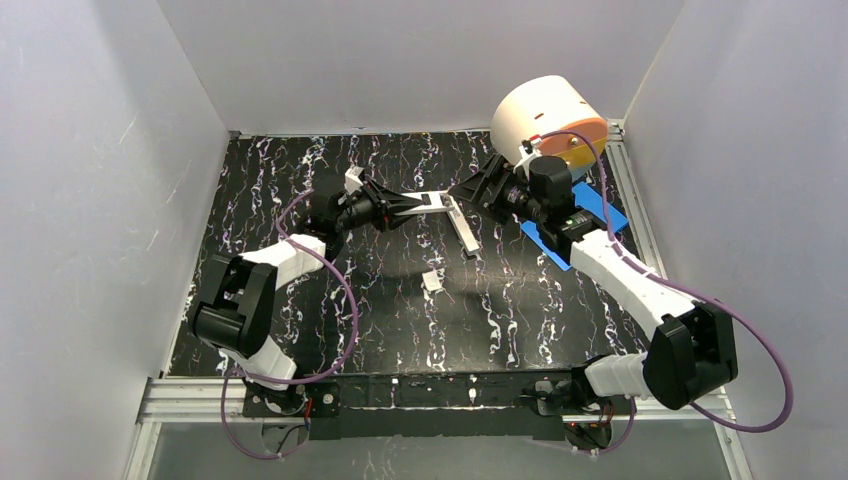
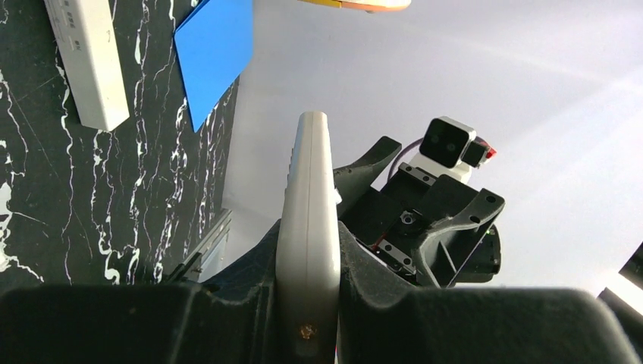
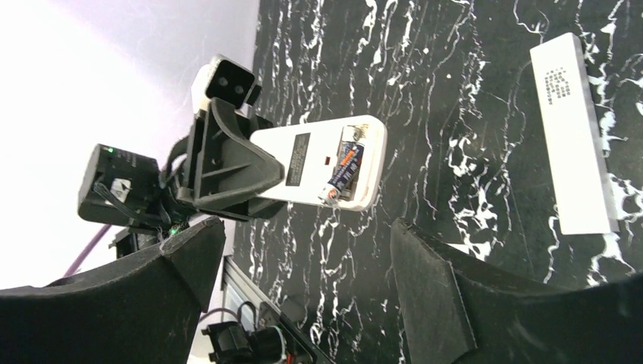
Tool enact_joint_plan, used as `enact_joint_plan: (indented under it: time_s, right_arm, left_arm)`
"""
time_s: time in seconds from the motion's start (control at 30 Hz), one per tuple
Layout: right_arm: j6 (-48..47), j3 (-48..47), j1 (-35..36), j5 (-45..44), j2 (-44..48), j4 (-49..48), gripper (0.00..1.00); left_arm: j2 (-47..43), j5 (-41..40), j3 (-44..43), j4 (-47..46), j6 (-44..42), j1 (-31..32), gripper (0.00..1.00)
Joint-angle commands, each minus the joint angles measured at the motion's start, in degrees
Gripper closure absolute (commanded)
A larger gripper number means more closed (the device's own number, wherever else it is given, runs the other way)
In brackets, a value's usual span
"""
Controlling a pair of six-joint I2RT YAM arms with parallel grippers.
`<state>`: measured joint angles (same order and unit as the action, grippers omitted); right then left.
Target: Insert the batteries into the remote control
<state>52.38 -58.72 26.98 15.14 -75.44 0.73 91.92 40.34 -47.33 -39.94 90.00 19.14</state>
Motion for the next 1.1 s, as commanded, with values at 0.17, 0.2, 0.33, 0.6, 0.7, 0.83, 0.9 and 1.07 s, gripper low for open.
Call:
enact_joint_plan:
  time_s: [0.17,0.2,0.33,0.6,0.7,0.83,0.9,1.07]
  right_arm:
    - [6.2,4.2,0.2,1.2,-2.2,-17.1,0.15]
    - [6.0,4.2,0.2,1.2,-2.3,-17.1,0.15]
    - [5.9,4.8,0.3,1.6,-2.4,-18.9,0.16]
    - [8.4,5.8,0.8,3.7,-4.0,-27.1,0.17]
    - [7.9,5.9,1.0,4.5,-4.1,-28.0,0.19]
    - [8.0,6.3,1.1,4.8,-4.0,-28.6,0.25]
    - [8.4,6.3,1.1,4.7,-4.1,-28.7,0.29]
    - [9.2,5.7,1.1,4.2,-4.5,-27.7,0.38]
  left_arm:
    - [-4.5,-0.5,-3.5,0.9,4.7,-0.1,1.0]
    - [-4.8,-0.5,-3.6,0.8,5.1,-0.1,1.0]
    - [-5.6,-0.2,-3.4,0.6,6.7,-0.1,1.0]
    - [-7.1,0.0,-2.8,-0.3,9.8,-0.1,1.0]
    - [-7.3,-0.4,-2.9,-0.3,10.2,-0.1,1.0]
    - [-7.7,-0.4,-2.9,-0.4,10.6,-0.1,1.0]
    - [-7.9,-0.3,-2.7,-0.4,10.7,-0.1,1.0]
    - [-9.0,-0.8,-1.6,-0.5,11.3,-0.1,1.0]
